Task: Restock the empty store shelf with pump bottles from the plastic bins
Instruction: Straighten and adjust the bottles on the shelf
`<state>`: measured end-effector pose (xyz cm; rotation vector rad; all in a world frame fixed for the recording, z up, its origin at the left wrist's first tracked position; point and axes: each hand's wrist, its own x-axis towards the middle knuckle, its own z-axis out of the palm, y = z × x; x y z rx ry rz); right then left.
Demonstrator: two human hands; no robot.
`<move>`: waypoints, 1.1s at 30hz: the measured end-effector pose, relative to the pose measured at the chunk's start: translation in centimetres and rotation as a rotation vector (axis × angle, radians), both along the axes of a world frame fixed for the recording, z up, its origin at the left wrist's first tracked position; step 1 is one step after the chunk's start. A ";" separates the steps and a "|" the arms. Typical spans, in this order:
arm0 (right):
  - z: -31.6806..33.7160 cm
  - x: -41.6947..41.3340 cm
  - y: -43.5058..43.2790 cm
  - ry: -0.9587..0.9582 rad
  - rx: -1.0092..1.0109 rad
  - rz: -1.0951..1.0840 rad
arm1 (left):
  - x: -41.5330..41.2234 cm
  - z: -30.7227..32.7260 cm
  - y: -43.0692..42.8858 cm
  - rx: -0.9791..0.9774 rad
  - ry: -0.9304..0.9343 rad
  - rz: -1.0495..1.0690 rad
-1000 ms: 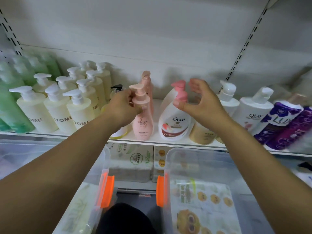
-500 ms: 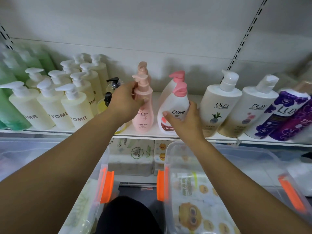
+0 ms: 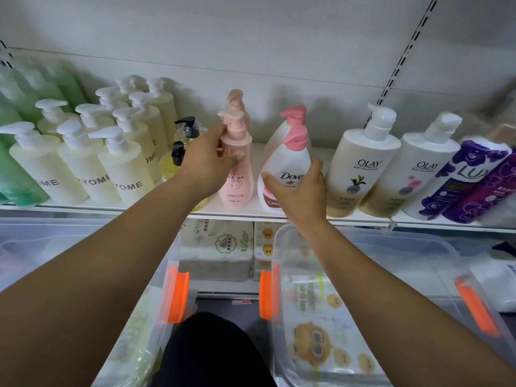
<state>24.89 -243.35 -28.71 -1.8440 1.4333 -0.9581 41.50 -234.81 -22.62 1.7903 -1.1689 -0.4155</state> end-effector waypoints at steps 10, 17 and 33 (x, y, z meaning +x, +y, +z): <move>2.7 -2.6 0.8 -0.146 0.105 0.143 | -3.5 -1.9 2.8 -0.075 0.008 0.344; 10.8 -4.1 -2.8 -0.019 -0.108 0.197 | -7.5 -1.4 2.1 -0.080 -0.033 0.080; 14.1 1.7 -10.4 0.255 0.348 0.372 | -8.1 -3.0 -3.5 0.102 -0.087 -0.001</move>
